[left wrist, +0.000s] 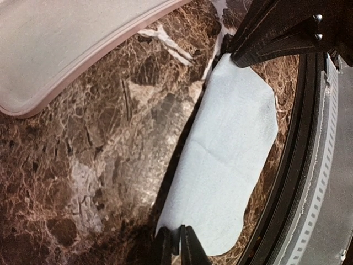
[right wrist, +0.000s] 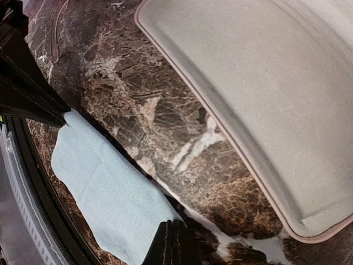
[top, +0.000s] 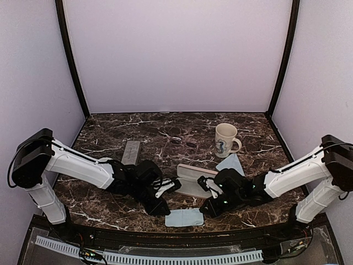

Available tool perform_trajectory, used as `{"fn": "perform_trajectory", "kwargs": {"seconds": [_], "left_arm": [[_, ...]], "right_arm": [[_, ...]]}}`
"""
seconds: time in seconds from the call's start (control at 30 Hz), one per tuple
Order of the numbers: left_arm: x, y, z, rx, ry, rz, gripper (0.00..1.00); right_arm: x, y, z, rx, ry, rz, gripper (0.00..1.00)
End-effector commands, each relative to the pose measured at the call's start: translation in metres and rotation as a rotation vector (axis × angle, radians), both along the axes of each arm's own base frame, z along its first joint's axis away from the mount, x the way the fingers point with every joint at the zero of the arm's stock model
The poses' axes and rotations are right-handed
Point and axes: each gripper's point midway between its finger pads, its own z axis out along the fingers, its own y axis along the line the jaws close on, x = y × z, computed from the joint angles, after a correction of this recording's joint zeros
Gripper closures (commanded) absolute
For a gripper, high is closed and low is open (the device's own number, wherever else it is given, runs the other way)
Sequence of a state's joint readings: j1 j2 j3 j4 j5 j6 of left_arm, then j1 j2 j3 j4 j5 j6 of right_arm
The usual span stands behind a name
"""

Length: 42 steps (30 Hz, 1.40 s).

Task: Organize the sunglasses
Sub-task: Pick up the folded cleaning cloth from the center of the board, then place the folded cleaning cloth in the sunglasses case.

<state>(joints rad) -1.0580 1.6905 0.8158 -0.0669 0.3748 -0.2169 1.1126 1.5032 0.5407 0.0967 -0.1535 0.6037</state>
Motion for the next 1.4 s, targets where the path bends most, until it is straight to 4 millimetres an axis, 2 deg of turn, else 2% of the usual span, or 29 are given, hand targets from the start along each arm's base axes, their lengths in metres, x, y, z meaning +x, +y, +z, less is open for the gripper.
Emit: {"fn": "perform_trajectory", "kwargs": {"seconds": [0.0, 0.17, 0.37, 0.6, 0.83, 1.2, 1.37], "left_arm": [[0.003, 0.001, -0.003, -0.004, 0.000, 0.025, 0.93], [0.008, -0.001, -0.001, -0.006, -0.015, 0.050, 1.00], [0.015, -0.003, 0.008, -0.015, -0.044, 0.066, 1.00], [0.032, -0.011, 0.015, -0.017, -0.092, 0.078, 1.00], [0.062, -0.029, 0.033, -0.062, -0.147, 0.087, 1.00], [0.103, -0.045, 0.035, -0.050, -0.203, 0.101, 1.00], [0.113, -0.045, 0.033, -0.025, -0.222, 0.106, 1.00]], "right_arm": [[0.005, 0.003, 0.009, 0.055, -0.020, -0.026, 0.98], [0.007, 0.003, 0.016, 0.076, -0.034, -0.034, 1.00], [0.014, -0.001, 0.028, 0.083, -0.074, -0.059, 1.00], [0.028, -0.012, 0.036, 0.070, -0.120, -0.112, 1.00], [0.042, -0.023, 0.038, 0.044, -0.154, -0.157, 1.00], [0.071, -0.031, 0.044, -0.006, -0.216, -0.230, 1.00], [0.080, -0.031, 0.046, -0.021, -0.234, -0.238, 1.00]]}}
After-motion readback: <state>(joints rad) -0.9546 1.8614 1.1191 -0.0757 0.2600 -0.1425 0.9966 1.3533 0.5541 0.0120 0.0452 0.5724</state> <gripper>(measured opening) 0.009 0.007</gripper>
